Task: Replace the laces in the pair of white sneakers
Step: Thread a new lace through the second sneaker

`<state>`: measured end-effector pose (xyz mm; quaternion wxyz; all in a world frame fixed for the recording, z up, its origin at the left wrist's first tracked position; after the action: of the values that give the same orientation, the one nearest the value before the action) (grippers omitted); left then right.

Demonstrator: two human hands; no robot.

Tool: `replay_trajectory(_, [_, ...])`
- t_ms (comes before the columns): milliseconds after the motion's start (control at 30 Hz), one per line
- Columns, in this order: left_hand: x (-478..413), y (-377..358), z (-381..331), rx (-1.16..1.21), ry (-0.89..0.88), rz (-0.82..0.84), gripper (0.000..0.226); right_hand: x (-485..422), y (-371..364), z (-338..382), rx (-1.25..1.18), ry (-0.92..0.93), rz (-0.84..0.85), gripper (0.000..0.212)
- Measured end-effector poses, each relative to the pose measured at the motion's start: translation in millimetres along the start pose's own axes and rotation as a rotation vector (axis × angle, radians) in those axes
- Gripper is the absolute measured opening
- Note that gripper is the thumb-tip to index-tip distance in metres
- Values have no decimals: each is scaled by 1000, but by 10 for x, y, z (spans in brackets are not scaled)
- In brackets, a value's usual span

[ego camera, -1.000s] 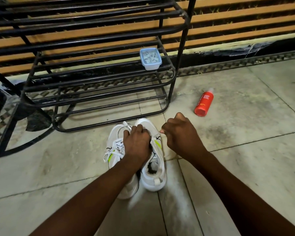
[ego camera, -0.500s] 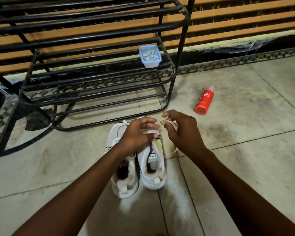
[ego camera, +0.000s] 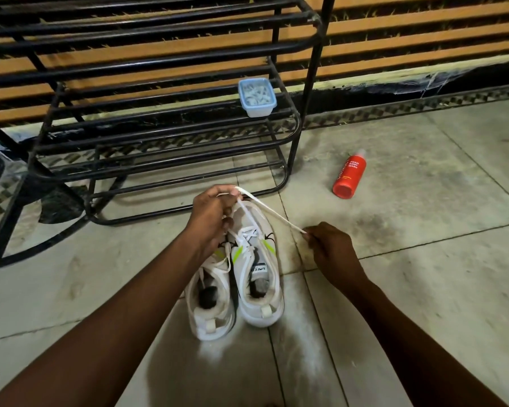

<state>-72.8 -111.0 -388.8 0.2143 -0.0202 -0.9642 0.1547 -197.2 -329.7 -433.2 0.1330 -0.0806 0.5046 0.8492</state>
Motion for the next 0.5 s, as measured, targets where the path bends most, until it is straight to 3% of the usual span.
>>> replay_trajectory(367, [-56,52,65,74,-27,-171,10,350,-127,-488,176,-181,177,15])
replay_trajectory(500, [-35,-22,32,115,-13,-81,8,342,-158,-381,156,-244,122,8])
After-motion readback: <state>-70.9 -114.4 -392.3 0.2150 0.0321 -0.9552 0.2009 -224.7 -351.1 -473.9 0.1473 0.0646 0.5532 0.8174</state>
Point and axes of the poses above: each hand's wrist, its own x-axis away from the middle knuckle, its own y-axis out of the back of the hand, z = x × y, the point moved 2 cm from there along -x, towards the middle knuckle, and after that the axes turned 12 degrees about x, right-handed, at the moved point
